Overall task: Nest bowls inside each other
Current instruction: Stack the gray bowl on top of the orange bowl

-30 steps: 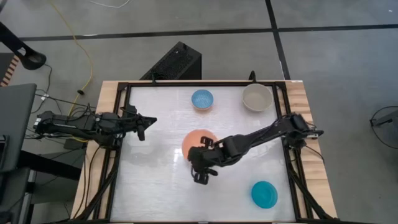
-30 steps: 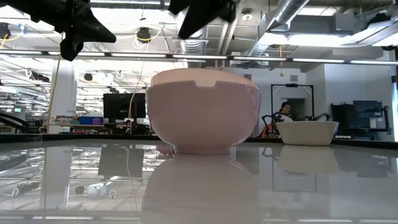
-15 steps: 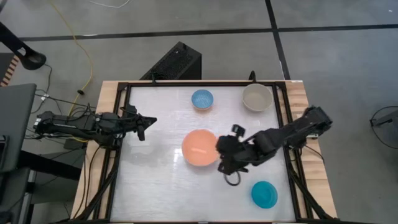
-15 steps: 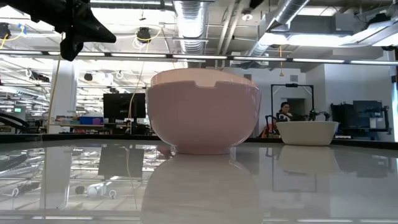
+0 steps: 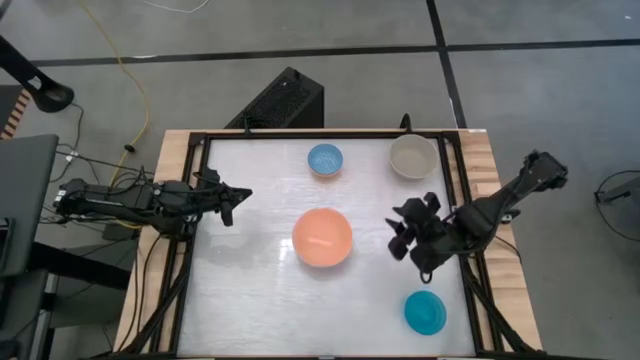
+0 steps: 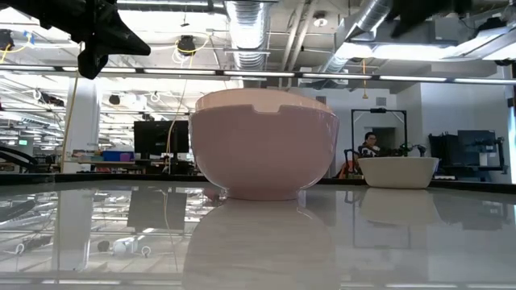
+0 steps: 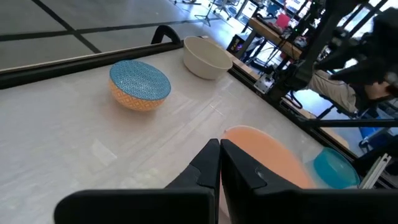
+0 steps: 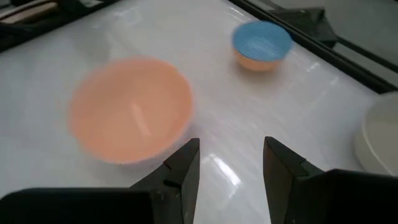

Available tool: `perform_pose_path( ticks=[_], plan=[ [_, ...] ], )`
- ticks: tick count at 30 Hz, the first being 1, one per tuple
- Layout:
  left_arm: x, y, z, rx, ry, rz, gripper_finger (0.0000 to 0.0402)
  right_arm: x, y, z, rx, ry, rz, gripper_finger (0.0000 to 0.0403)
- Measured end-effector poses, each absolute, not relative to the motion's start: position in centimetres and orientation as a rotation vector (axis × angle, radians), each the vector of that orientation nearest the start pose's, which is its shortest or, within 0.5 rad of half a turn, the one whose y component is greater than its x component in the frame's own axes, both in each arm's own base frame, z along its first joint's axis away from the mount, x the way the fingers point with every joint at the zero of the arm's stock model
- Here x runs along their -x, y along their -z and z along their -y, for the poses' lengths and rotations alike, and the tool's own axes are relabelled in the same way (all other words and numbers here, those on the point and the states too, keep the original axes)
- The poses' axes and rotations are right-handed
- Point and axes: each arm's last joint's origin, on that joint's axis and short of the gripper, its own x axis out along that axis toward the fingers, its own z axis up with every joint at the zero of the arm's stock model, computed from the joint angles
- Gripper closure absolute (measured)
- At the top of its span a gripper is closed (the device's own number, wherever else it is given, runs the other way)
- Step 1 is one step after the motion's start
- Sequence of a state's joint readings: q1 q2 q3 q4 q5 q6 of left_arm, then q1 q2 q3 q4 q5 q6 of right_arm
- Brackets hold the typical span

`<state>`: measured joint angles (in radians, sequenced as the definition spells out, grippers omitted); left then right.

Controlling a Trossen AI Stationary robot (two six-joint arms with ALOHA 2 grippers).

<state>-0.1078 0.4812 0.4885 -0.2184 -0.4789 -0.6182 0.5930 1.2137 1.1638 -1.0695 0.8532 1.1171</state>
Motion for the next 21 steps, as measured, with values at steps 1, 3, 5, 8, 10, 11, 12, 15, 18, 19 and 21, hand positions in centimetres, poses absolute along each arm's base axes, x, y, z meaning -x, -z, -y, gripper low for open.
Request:
perform_pose_path(
  ticks=[1, 3, 5, 8, 10, 11, 12, 15, 18, 19, 21],
  plan=[
    [-12.3, -26.8, 0.0, 0.551, -0.42, -0.082, 0.0401, -18.6, -31.4, -9.9, -0.311, 0.642, -0.572, 0.0262],
    [-12.3, -26.8, 0.0, 0.561, -0.42, -0.079, 0.0401, -17.9, -30.1, -9.4, -0.322, 0.682, -0.557, 0.0262],
    [-12.3, -26.8, 0.0, 0.569, -0.42, -0.078, 0.0401, -17.2, -28.8, -8.8, -0.333, 0.727, -0.533, 0.0262],
    [-12.3, -26.8, 0.0, 0.579, -0.42, -0.076, 0.0401, -16.0, -27.3, -7.9, -0.344, 0.785, -0.475, 0.0262],
    [-12.3, -26.8, 0.0, 0.586, -0.421, -0.075, 0.0401, -15.1, -26.4, -7.2, -0.344, 0.814, -0.442, 0.0262],
    [-12.3, -26.8, 0.0, 0.588, -0.421, -0.074, 0.0401, -14.8, -26.0, -6.9, -0.345, 0.826, -0.431, 0.0262],
    [-12.3, -26.8, 0.0, 0.588, -0.421, -0.074, 0.0401, -14.4, -25.6, -6.5, -0.342, 0.835, -0.432, 0.0262],
    [-12.3, -26.8, 0.0, 0.588, -0.422, -0.073, 0.0401, -13.3, -24.3, -5.5, -0.331, 0.856, -0.441, 0.0258],
    [-12.3, -26.8, 0.0, 0.59, -0.424, -0.074, 0.0401, -12.3, -23.3, -4.5, -0.287, 0.865, -0.462, 0.0247],
    [-12.3, -26.8, 0.0, 0.593, -0.427, -0.071, 0.0401, -12.1, -23.0, -4.2, -0.27, 0.871, -0.471, 0.0242],
    [-12.3, -26.8, 0.0, 0.598, -0.431, -0.067, 0.0401, -11.5, -22.5, -3.4, -0.242, 0.889, -0.485, 0.0232]
  ],
)
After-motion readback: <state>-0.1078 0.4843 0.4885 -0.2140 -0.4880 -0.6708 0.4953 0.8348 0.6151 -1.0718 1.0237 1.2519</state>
